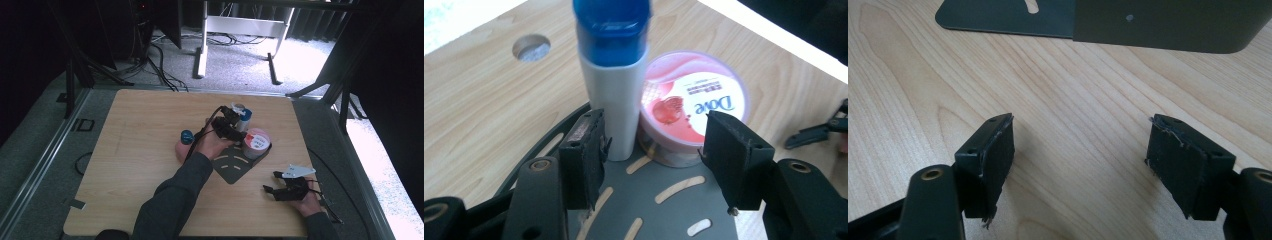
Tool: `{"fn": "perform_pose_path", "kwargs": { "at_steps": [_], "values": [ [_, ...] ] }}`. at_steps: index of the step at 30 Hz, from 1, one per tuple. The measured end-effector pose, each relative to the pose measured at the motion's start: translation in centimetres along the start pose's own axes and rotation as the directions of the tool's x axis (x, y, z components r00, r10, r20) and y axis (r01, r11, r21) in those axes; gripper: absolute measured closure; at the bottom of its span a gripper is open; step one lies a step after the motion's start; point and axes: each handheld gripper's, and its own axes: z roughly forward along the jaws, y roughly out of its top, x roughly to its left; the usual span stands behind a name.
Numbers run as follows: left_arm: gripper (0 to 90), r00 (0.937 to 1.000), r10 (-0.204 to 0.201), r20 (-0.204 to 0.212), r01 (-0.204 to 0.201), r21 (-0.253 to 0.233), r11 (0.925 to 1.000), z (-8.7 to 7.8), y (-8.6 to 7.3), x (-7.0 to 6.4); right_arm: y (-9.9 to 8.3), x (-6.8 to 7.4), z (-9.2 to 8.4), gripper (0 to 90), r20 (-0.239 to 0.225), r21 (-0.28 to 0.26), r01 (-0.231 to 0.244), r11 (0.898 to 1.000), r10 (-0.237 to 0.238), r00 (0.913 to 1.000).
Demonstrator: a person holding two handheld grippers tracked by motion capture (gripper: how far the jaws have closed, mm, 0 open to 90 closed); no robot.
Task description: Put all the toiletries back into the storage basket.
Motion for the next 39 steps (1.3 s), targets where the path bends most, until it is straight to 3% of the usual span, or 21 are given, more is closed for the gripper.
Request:
{"fn": "perform_pose_path", "kwargs": {
  "at_steps": [4,15,21,33,39],
  "values": [
    [42.4,0.9999,0.01,-0.003,-0.01,-0.019,0.9998,-0.8,-0.1,0.0,0.0,0.0,0.0,26.7,0.0,0.0,0.001,1.0,-0.001,1.0],
    [31.5,0.9983,0.052,-0.026,-0.053,-0.052,0.9972,-2.7,-0.9,0.7,0.0,0.0,0.0,26.7,0.0,0.0,0.0,1.0,0.0,1.0],
    [27.6,0.9992,0.029,-0.026,-0.031,-0.073,0.9968,-3.6,-1.4,1.4,0.0,0.0,0.0,26.7,0.0,0.0,0.0,1.0,0.0,1.0],
    [27.6,0.9973,0.042,-0.06,-0.047,-0.087,0.9951,-5.2,-2.2,2.3,0.0,0.0,0.0,26.7,0.0,0.0,0.0,1.0,0.0,1.0],
    [27.0,0.9967,0.017,-0.079,-0.025,-0.1,0.9947,-5.9,-3.0,3.3,0.0,0.0,0.0,26.7,0.0,0.0,0.001,1.0,-0.001,1.0]
  ]
}}
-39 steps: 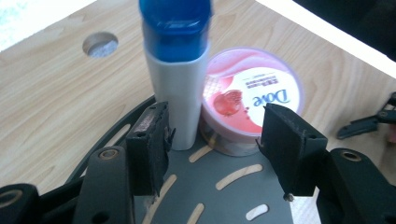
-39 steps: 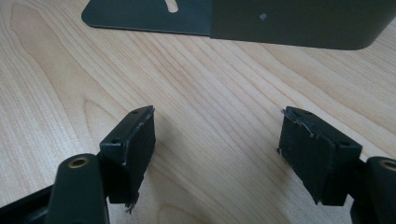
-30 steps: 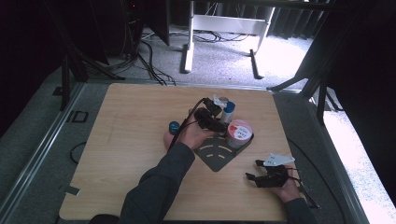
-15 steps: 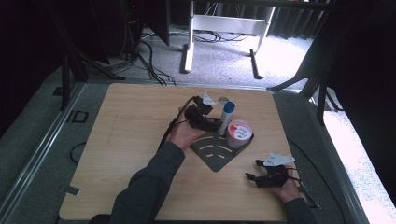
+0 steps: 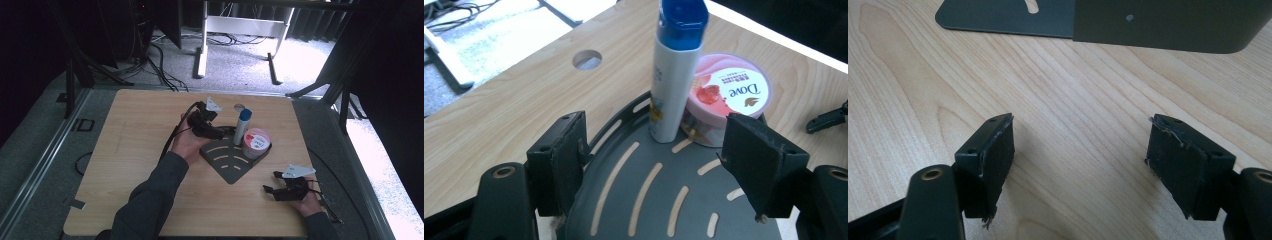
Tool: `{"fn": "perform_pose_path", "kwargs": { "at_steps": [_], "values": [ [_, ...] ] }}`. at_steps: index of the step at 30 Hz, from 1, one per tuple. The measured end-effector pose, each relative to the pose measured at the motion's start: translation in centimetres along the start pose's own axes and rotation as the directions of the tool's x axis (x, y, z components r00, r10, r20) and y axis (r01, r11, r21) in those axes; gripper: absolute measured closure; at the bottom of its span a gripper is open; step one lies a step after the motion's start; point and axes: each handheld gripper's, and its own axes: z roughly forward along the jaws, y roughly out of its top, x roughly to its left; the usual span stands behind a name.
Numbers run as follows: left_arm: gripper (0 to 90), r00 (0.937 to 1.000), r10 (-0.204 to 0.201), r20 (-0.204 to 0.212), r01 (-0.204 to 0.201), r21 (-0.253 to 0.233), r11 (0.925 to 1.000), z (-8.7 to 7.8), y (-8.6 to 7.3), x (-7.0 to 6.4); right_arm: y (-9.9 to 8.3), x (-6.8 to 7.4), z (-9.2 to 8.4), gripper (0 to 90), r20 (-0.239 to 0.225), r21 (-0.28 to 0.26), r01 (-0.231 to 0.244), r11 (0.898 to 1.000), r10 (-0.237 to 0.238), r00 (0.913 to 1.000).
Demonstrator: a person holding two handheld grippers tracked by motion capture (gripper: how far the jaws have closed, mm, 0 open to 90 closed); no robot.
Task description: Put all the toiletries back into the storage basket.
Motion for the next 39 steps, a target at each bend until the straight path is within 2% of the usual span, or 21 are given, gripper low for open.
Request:
{"fn": "perform_pose_path", "kwargs": {
  "at_steps": [3,8,12,16,37,39],
  "values": [
    [27.0,0.9998,-0.018,-0.004,0.018,-0.003,0.9998,-0.2,-0.7,0.5,0.0,0.0,0.0,26.7,0.0,0.0,-0.001,1.0,0.001,1.0],
    [25.7,0.9996,-0.025,-0.012,0.025,0.0,0.9997,-0.8,-1.2,0.9,0.0,0.0,0.0,26.7,0.0,0.0,0.0,1.0,0.0,1.0],
    [23.3,0.9994,-0.019,-0.031,0.018,-0.005,0.9998,-1.3,-1.3,1.0,0.0,0.0,0.0,26.7,0.0,0.0,0.0,1.0,0.0,1.0],
    [19.5,0.9993,-0.024,-0.03,0.024,-0.002,0.9997,-1.7,-1.5,1.2,0.0,0.0,0.0,26.7,0.0,0.0,0.0,1.0,0.0,1.0],
    [19.1,0.999,-0.001,-0.045,0.002,0.022,0.9997,-2.0,-2.3,1.3,0.0,0.0,0.0,26.6,0.0,0.0,0.0,1.0,0.0,1.0],
    [19.5,0.999,-0.006,-0.045,0.006,0.006,1.0,-2.1,-2.4,1.2,0.0,0.0,0.0,26.6,0.0,0.0,0.0,1.0,0.0,1.0]
  ]
}}
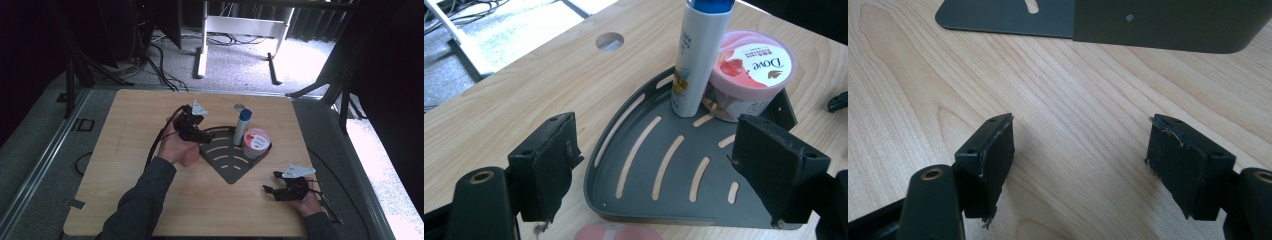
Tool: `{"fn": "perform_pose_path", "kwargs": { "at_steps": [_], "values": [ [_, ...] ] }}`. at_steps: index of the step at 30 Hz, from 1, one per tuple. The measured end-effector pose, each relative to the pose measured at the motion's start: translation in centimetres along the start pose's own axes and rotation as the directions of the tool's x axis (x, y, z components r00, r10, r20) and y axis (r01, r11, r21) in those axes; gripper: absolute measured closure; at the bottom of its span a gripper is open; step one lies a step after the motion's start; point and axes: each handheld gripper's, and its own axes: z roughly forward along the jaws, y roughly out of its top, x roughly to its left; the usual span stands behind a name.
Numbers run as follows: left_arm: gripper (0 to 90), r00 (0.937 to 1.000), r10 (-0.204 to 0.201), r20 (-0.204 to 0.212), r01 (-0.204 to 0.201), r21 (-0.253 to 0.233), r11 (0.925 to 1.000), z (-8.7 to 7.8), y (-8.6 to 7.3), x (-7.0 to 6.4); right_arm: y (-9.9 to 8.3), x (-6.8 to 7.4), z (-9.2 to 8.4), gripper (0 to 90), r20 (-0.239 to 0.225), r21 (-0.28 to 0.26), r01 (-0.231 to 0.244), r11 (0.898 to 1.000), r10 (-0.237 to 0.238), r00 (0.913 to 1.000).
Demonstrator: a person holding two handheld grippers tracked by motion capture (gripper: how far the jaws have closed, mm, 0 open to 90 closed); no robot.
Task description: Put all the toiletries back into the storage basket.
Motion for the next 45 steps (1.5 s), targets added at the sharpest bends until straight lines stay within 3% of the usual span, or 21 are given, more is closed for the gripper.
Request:
{"fn": "perform_pose_path", "kwargs": {
  "at_steps": [6,20,32,37,45],
  "values": [
    [21.9,0.9997,-0.023,0.01,0.023,-0.008,0.9997,0.0,-1.0,0.3,0.0,0.0,0.0,26.7,0.0,0.001,-0.001,1.0,0.001,1.0],
    [20.0,0.9992,-0.03,0.025,0.031,-0.02,0.9993,0.1,-2.8,0.4,0.0,0.0,0.0,26.5,-0.003,0.001,0.002,1.0,-0.002,1.0],
    [19.4,0.9997,-0.024,0.006,0.024,-0.027,0.9993,0.1,-3.6,0.6,0.0,-0.1,0.0,26.5,-0.005,0.001,0.003,1.0,-0.003,1.0],
    [19.4,0.9986,-0.052,0.007,0.052,-0.028,0.9982,0.3,-4.3,1.3,0.0,-0.1,0.0,26.5,-0.005,0.001,0.003,1.0,-0.003,1.0],
    [19.4,0.9983,-0.057,0.012,0.057,-0.024,0.9981,0.6,-5.1,1.5,0.0,-0.1,0.0,26.5,-0.005,0.001,0.003,1.0,-0.003,1.0]
  ]
}}
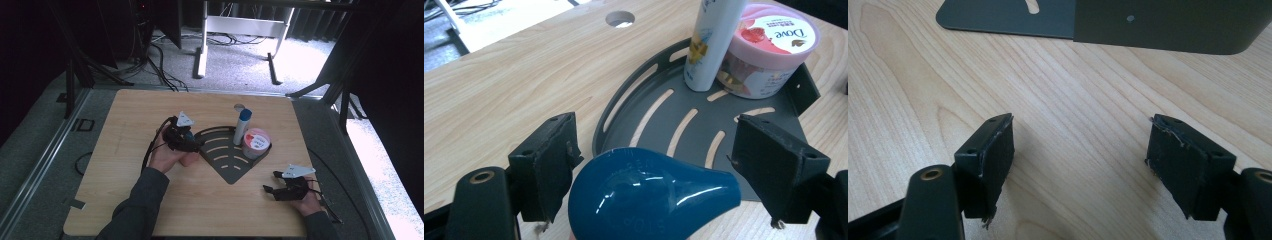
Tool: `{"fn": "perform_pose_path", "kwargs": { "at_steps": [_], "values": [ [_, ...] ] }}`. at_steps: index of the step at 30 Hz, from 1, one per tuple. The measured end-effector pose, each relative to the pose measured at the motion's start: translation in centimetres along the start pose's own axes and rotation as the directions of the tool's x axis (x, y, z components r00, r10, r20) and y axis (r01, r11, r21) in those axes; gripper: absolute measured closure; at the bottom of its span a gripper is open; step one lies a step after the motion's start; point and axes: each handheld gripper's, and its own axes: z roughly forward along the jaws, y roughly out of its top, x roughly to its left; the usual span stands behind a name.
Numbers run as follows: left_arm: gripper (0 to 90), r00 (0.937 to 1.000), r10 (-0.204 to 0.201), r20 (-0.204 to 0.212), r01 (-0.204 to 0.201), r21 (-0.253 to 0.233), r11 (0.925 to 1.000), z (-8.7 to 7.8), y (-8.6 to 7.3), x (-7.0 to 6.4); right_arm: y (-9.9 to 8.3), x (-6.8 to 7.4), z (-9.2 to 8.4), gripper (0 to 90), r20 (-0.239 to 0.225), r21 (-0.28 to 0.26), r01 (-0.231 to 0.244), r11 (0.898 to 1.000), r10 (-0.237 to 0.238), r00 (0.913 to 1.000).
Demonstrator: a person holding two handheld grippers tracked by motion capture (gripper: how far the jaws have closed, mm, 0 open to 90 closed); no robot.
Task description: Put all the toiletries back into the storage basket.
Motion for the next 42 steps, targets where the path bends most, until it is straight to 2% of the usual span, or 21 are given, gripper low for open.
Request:
{"fn": "perform_pose_path", "kwargs": {
  "at_steps": [7,14,22,26,34,42],
  "values": [
    [20.8,1.0,-0.008,0.0,0.008,-0.001,1.0,0.2,-0.8,0.4,0.0,0.0,0.0,26.5,0.0,0.0,-0.001,1.0,0.001,1.0],
    [29.2,0.9999,0.006,-0.008,-0.007,-0.013,0.9999,-0.1,-1.0,0.6,0.0,0.0,0.0,26.5,0.0,0.0,-0.001,1.0,0.001,1.0],
    [32.9,0.9999,0.001,-0.01,-0.002,-0.006,1.0,0.1,-1.3,0.8,0.0,0.0,0.0,26.5,0.0,0.0,-0.001,1.0,0.001,1.0],
    [37.8,0.9999,-0.012,-0.001,0.012,-0.004,0.9999,0.2,-1.7,1.1,0.0,0.0,0.0,26.5,0.0,0.0,-0.001,1.0,0.001,1.0],
    [47.3,0.9999,-0.015,0.004,0.015,-0.042,0.999,-0.4,-1.8,1.2,0.0,0.0,0.0,26.5,0.0,0.0,-0.001,1.0,0.001,1.0],
    [51.6,0.9998,-0.011,0.014,0.012,-0.041,0.9991,-0.5,-1.9,1.3,0.0,0.0,0.0,26.5,0.0,0.0,-0.001,1.0,0.001,1.0]
  ]
}}
